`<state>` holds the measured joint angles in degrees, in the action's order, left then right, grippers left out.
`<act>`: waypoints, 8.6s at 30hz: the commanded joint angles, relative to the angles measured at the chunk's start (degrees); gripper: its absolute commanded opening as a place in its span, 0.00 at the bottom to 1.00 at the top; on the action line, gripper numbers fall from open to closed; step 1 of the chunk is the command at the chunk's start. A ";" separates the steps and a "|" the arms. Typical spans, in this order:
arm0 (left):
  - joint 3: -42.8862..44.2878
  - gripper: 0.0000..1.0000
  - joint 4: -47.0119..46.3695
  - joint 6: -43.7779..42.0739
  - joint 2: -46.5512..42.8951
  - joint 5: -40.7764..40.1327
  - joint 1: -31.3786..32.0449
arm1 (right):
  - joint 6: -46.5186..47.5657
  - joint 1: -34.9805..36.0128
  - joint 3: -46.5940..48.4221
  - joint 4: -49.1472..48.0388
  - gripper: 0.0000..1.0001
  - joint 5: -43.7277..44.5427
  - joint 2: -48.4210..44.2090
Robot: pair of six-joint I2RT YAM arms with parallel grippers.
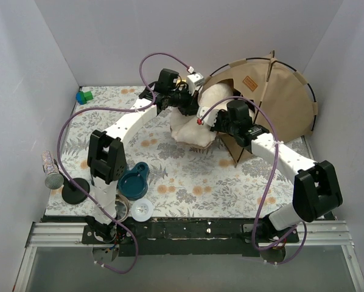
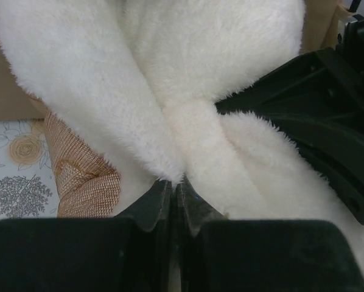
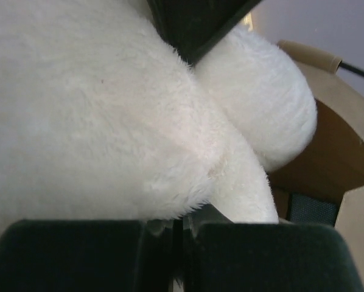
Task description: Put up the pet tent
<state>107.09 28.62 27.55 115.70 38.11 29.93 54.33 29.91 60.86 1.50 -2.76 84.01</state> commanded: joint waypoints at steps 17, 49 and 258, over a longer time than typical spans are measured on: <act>12.88 0.05 -13.24 21.14 11.65 2.61 5.31 | -3.36 -8.03 0.39 4.82 0.47 -1.10 -10.09; -31.57 0.98 -9.71 30.44 -19.64 3.82 -12.97 | -7.75 12.80 -1.00 34.11 0.79 2.14 -22.31; -45.21 0.60 50.39 -76.86 -9.71 -11.92 9.79 | -27.34 -10.13 8.22 40.78 0.75 -24.66 -5.78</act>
<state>64.40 77.06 -47.16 105.08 28.10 38.98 26.79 20.58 68.14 42.00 -26.09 81.06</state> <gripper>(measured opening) 0.609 0.756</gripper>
